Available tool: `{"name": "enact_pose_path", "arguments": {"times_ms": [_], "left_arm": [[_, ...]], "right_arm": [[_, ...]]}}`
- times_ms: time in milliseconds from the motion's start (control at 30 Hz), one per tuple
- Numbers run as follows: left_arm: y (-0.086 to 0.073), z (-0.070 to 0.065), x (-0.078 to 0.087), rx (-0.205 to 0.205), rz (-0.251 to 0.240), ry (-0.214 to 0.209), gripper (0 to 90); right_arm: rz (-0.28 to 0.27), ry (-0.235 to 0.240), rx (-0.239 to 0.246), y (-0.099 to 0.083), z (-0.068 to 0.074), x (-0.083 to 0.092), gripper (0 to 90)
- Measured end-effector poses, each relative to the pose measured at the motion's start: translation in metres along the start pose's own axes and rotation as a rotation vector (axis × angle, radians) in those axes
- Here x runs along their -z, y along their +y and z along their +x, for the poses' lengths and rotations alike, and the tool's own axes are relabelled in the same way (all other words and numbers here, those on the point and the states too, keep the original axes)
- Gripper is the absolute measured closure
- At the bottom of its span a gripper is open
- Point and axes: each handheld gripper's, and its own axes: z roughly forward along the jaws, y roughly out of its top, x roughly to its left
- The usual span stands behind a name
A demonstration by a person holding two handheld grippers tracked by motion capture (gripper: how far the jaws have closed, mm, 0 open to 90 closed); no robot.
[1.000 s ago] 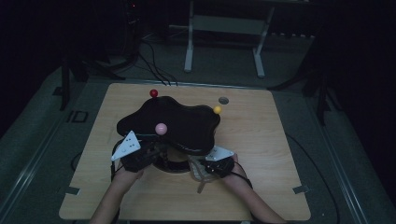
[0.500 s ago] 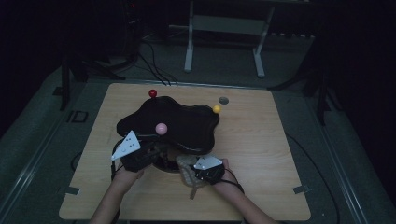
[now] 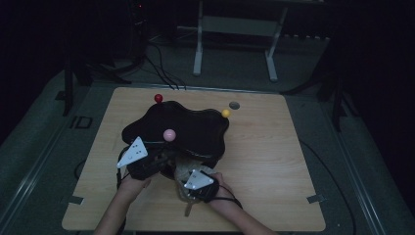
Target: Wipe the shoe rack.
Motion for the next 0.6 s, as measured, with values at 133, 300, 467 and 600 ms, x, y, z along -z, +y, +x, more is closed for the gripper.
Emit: {"name": "enact_pose_path", "arguments": {"times_ms": [133,300,467,600], "left_arm": [[0.000,0.000,0.000,0.001,0.001,-0.001,75.1],[0.000,0.000,0.000,-0.001,0.000,0.000,75.1],[0.000,0.000,0.000,0.003,0.001,-0.001,75.1],[0.000,0.000,0.000,0.003,0.001,-0.001,75.1]], "right_arm": [[0.021,-0.013,-0.019,0.000,-0.013,0.002,66.5],[0.019,0.001,-0.098,-0.004,-0.015,0.003,67.0],[0.013,0.089,0.003,-0.004,0.007,0.010,66.8],[-0.022,0.150,0.032,-0.005,0.009,0.019,66.5]]}}
